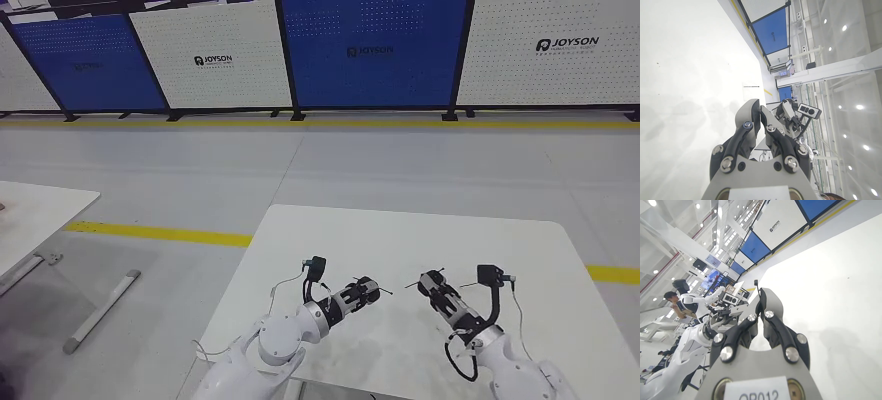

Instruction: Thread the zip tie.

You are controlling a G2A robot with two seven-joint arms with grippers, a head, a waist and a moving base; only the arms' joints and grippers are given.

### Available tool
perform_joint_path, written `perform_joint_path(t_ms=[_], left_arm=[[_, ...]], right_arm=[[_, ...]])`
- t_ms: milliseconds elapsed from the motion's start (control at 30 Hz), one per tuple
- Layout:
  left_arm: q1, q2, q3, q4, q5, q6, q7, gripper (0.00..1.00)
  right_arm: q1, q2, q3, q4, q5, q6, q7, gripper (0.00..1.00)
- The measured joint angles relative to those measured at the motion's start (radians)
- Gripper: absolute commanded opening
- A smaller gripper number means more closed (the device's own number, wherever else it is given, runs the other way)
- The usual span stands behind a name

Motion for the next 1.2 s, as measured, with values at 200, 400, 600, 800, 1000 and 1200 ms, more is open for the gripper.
perform_joint_path(t_ms=[200, 400, 600, 800, 1000, 1200], left_arm=[[0.0, 0.0, 0.0, 0.0, 0.0, 0.0, 0.0, 0.0], [0.0, -0.001, 0.003, 0.001, -0.002, -0.001, 0.008, 0.0], [-0.026, -0.012, 0.037, 0.042, -0.006, 0.012, 0.069, 0.0], [-0.031, -0.013, 0.041, 0.05, -0.001, 0.012, 0.082, 0.0], [-0.031, -0.013, 0.041, 0.05, -0.002, 0.012, 0.082, 0.0], [-0.031, -0.013, 0.041, 0.05, -0.002, 0.012, 0.082, 0.0]], right_arm=[[0.002, -0.001, 0.0, 0.0, 0.015, 0.0, 0.01, 0.0], [0.002, -0.001, 0.0, 0.0, 0.014, 0.0, 0.01, 0.0], [0.002, -0.001, 0.0, 0.0, 0.014, 0.0, 0.01, 0.0], [0.002, -0.001, 0.0, 0.0, 0.014, 0.0, 0.01, 0.0], [-0.007, -0.005, 0.011, -0.004, -0.013, 0.072, -0.036, 0.0], [0.006, -0.02, -0.037, 0.037, -0.059, 0.091, -0.072, 0.0]])
